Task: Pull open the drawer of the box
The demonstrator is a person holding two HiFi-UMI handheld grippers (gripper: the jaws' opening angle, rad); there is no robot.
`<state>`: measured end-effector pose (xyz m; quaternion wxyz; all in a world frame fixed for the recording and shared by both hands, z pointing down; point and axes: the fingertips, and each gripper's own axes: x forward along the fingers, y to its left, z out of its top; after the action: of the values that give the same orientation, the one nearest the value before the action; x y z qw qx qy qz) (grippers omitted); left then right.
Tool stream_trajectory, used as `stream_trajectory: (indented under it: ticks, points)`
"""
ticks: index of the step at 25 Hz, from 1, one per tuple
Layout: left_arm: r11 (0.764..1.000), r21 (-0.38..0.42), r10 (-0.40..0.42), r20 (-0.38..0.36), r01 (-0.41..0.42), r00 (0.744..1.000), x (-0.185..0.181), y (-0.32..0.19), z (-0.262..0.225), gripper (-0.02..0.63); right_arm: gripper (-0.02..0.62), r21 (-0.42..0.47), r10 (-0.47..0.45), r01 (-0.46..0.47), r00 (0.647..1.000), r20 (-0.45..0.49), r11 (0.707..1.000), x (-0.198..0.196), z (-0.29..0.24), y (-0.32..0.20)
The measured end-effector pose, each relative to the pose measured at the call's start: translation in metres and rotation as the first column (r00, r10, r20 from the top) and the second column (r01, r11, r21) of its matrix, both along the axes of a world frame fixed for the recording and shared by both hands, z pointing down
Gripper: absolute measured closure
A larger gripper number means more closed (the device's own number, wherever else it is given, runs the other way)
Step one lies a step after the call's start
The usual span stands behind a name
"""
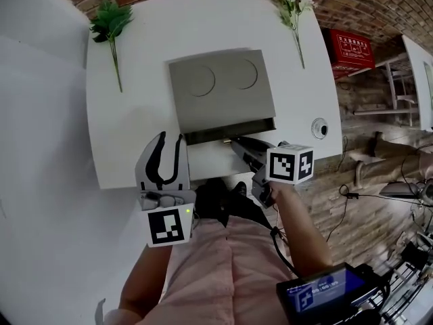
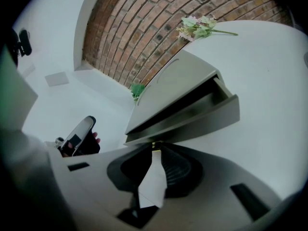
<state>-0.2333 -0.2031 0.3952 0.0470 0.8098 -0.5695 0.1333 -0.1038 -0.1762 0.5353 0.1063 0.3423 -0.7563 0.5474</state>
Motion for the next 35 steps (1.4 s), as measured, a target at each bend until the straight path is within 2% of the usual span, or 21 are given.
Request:
stream_trajectory:
  ticks: [5, 10, 35]
  points:
    - [1.0, 0.01, -0.021, 0.018, 0.021, 1.0, 0.004, 0.012, -0.008, 0.482, 0.531, 0.0, 0.002, -0.002, 1.0, -0.012, 1.0, 0.005, 0.0, 0.001]
    - [0.999, 0.019, -0.049, 0.034, 0.049, 0.998, -0.002, 0.024, -0.015, 0.482, 0.532, -0.018, -0.008, 0.008, 1.0, 0.014, 1.0, 0.0, 0.001, 0.01]
    - [0.992, 0.076, -0.103, 0.044, 0.1, 0.994, 0.009, 0.076, -0.035, 0.482, 0.534, -0.006, -0.039, 0.04, 0.999, 0.019, 0.999, 0.002, 0.001, 0.058]
